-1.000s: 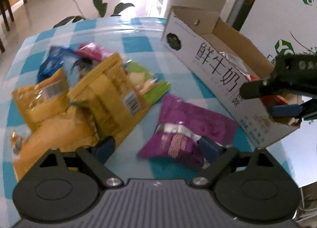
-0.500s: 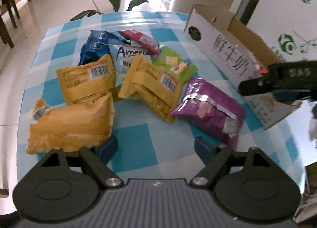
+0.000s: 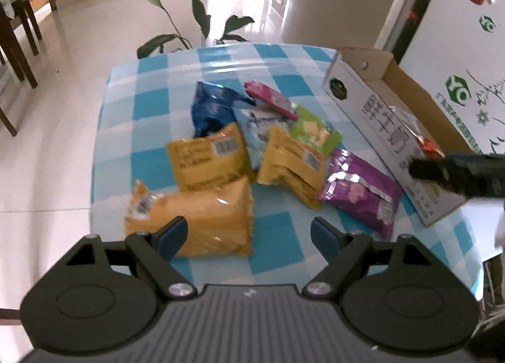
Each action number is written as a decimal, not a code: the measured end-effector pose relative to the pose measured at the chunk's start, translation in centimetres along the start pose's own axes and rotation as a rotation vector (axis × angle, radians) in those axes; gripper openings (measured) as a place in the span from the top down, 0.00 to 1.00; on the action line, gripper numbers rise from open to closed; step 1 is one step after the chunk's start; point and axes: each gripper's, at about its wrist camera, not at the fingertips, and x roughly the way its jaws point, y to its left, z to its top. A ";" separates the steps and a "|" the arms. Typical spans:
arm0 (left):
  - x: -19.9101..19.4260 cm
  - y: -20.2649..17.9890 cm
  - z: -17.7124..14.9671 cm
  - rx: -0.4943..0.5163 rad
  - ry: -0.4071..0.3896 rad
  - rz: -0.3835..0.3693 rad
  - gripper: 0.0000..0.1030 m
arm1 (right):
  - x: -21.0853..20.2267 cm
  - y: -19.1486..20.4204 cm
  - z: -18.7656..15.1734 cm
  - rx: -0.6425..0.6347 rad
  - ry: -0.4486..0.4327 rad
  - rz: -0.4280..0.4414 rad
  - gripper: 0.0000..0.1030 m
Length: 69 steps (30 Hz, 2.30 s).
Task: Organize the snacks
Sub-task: 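Move the right tool to the purple bag while the left tool approaches the large yellow bag, then grasp the purple bag with the right tool while the left tool grasps the large yellow bag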
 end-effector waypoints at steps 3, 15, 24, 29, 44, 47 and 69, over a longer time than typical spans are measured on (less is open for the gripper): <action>0.5 1.3 0.7 -0.038 -0.018 0.015 0.18 | 0.4 1.5 -0.5 -0.097 -0.006 0.037 0.06; 4.5 3.8 1.6 -0.186 0.039 0.054 0.18 | 5.0 4.8 -2.0 -0.334 0.077 -0.007 0.13; 3.9 3.3 1.9 -0.167 0.004 0.045 0.18 | 8.1 4.7 -2.3 -0.318 0.146 -0.111 0.11; 3.7 3.4 1.8 -0.145 0.006 0.031 0.18 | 7.8 5.3 -2.5 -0.307 0.178 -0.092 0.10; 4.1 2.9 0.4 -0.020 0.004 0.079 0.15 | 7.0 4.7 -2.0 -0.214 0.206 -0.017 0.08; 3.7 3.3 0.3 -0.029 0.000 0.081 0.15 | 7.5 4.5 -2.0 -0.193 0.223 -0.022 0.08; 6.2 2.8 -0.7 0.055 -0.018 0.117 0.01 | 8.9 4.2 -2.2 -0.157 0.247 -0.102 0.17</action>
